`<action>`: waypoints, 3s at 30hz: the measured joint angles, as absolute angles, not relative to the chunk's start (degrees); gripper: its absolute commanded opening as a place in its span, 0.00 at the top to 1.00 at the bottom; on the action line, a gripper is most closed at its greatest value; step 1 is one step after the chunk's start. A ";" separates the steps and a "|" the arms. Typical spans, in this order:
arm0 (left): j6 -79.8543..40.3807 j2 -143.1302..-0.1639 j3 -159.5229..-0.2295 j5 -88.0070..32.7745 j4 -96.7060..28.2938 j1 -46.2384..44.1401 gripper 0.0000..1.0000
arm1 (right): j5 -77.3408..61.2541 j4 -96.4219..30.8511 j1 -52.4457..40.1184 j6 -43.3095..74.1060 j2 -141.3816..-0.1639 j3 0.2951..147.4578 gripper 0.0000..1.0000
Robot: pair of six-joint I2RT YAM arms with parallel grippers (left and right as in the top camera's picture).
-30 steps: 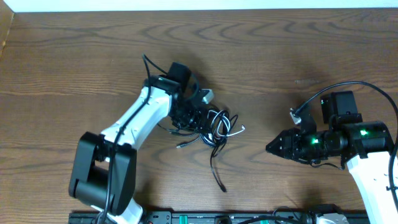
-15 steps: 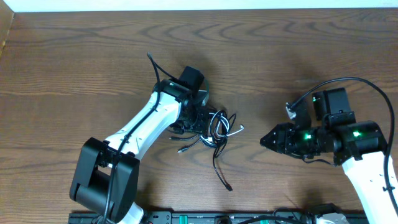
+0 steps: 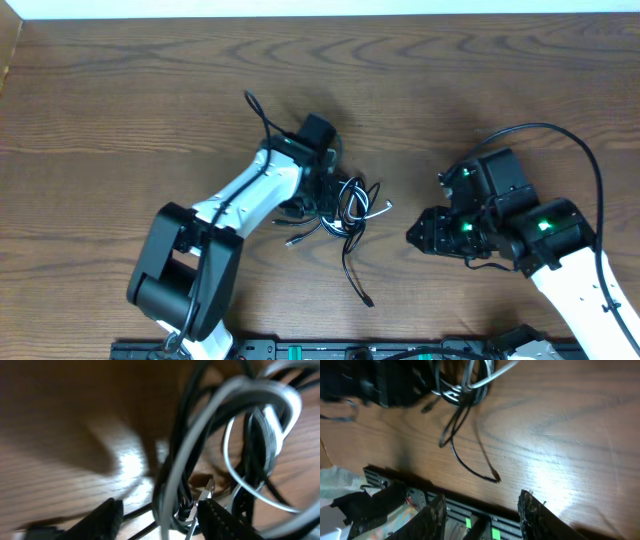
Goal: Untangle cables
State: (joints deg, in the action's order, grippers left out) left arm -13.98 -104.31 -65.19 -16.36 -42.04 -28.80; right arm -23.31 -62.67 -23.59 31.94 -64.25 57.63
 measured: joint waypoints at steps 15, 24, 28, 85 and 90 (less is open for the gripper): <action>-3.46 -103.37 -64.20 -29.54 -42.94 -32.84 0.92 | -17.78 -51.33 -29.28 37.30 -73.21 57.63 0.46; -0.54 -93.51 -64.20 -31.22 -46.22 -32.84 0.93 | -17.56 -48.62 -29.28 43.51 -83.24 57.63 0.46; 2.55 -91.11 -64.20 -31.42 -47.88 -32.84 0.92 | -21.19 -44.71 -29.17 45.06 -86.37 57.63 0.47; 19.59 -91.09 -64.18 -43.66 -46.09 -32.84 0.92 | -35.33 -45.76 -21.80 41.71 -86.83 57.63 0.80; 18.98 -91.09 -64.18 -44.10 -45.58 -32.86 0.93 | -35.68 -45.60 -21.56 41.87 -86.83 57.63 0.96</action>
